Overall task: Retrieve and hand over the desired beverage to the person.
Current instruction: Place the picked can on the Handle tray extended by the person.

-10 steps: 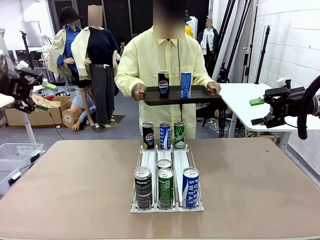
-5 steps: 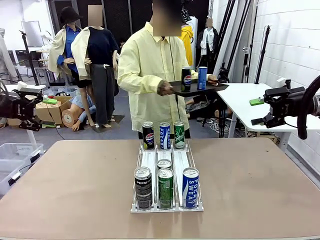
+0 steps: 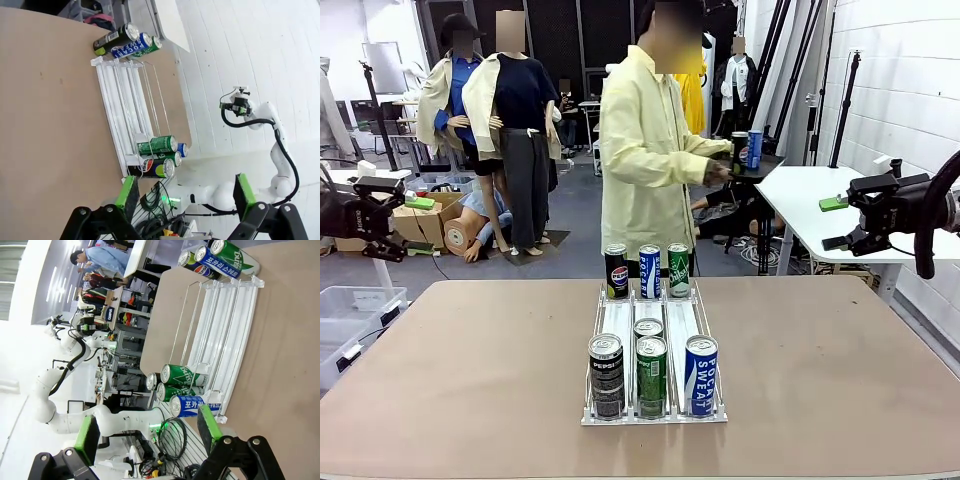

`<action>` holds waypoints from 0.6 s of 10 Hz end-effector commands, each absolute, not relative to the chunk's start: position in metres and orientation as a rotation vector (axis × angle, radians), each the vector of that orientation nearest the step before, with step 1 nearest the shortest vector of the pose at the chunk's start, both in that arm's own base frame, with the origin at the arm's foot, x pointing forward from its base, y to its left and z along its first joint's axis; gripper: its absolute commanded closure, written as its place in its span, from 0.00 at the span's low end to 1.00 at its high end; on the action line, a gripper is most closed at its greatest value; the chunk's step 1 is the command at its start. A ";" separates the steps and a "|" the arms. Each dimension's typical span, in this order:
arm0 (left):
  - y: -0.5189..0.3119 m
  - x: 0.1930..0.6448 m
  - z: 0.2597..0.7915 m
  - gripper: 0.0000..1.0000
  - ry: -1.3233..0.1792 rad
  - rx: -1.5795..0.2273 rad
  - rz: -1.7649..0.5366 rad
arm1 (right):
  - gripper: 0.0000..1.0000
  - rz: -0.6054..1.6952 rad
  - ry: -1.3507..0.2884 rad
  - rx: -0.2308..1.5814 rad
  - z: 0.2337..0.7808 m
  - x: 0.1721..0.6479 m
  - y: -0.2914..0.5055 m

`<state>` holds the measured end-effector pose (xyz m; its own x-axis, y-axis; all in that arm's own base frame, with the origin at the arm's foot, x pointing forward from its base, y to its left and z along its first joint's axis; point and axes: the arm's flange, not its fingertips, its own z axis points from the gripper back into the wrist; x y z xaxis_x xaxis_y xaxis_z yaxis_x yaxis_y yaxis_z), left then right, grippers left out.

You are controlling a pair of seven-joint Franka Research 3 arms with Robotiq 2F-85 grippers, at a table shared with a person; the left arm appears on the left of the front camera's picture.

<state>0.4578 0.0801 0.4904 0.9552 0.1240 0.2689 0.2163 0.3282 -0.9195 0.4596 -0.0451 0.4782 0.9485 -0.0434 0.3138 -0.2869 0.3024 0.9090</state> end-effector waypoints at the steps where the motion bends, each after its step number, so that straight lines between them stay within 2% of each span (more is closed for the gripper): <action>1: 0.085 0.457 0.490 0.00 -0.324 -1.248 -0.040 | 0.00 0.167 -0.303 1.264 0.478 0.459 -0.044; 6: 0.085 0.457 0.490 0.00 -0.324 -1.248 -0.040 | 0.00 0.167 -0.303 1.264 0.478 0.459 -0.044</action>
<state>0.4576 0.0845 0.4890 0.9550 0.1338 0.2647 0.2088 0.3301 -0.9205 0.4596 -0.0451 0.4782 0.9485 -0.0433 0.3138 -0.2869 0.3024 0.9090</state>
